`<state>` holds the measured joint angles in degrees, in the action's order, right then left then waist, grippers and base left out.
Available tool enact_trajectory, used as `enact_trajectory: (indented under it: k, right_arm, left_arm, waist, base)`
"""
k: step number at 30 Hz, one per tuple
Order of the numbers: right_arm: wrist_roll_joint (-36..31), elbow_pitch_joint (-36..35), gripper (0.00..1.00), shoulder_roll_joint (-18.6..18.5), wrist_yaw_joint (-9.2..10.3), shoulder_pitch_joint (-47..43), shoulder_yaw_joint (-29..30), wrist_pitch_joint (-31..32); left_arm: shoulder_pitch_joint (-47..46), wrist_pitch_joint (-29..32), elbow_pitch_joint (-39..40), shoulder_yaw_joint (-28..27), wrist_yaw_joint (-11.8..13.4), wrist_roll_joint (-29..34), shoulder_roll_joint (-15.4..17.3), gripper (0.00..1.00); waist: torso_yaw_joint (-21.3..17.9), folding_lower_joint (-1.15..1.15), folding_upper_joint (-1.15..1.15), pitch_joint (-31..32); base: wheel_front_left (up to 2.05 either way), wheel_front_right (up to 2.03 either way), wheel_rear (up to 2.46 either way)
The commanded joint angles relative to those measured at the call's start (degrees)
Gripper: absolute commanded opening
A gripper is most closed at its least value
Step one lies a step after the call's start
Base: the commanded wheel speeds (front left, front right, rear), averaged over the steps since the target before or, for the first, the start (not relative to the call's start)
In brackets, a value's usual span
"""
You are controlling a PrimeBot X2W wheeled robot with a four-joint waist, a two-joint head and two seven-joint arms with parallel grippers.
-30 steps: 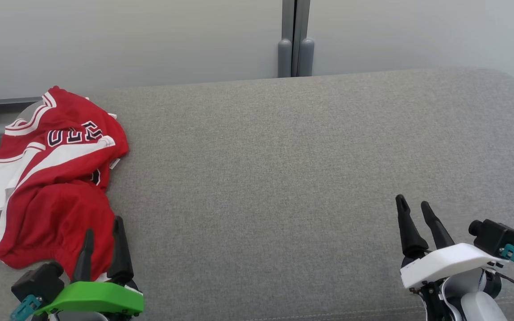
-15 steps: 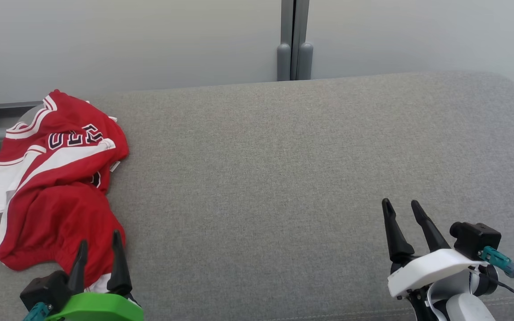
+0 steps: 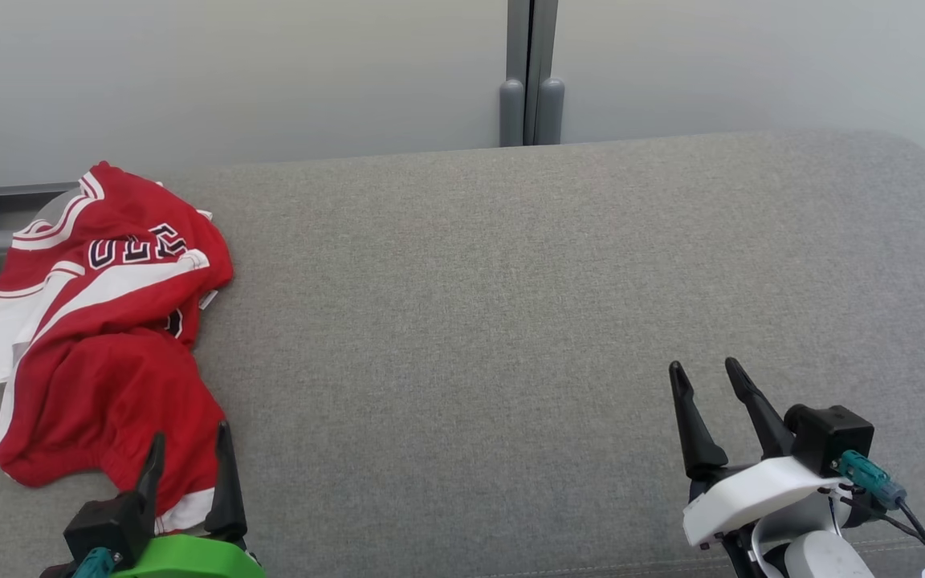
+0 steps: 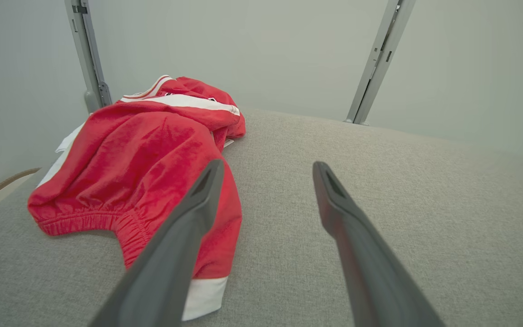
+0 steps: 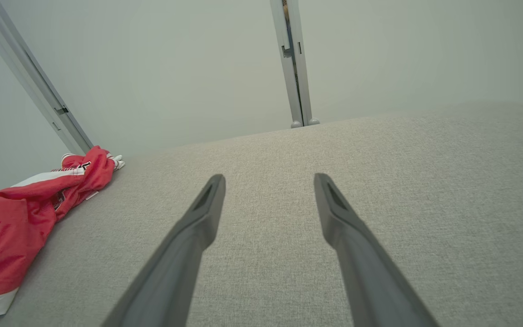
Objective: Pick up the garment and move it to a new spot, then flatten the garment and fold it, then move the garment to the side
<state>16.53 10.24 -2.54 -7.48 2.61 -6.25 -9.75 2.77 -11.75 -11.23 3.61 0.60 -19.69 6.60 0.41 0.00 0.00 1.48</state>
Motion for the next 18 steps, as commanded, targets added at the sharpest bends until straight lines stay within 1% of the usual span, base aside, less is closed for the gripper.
enact_trajectory:
  k: [1,18]
  right_arm:
    - [-1.89,-0.1,1.0,-0.33,-0.01,-0.14,-0.28,-0.75]
    - [-7.61,0.51,1.0,-0.4,-0.02,-0.79,-0.71,-3.38]
  left_arm:
    - [0.31,-0.53,0.19,0.02,0.41,1.75,0.5,1.0]
    - [1.29,-1.34,-0.65,0.34,0.79,6.97,0.42,1.0]
  waist:
    - [-0.08,0.0,0.0,0.02]
    - [-0.61,0.0,0.0,0.27]
  base:
    - [0.0,0.0,0.0]
    - [0.0,0.0,0.0]
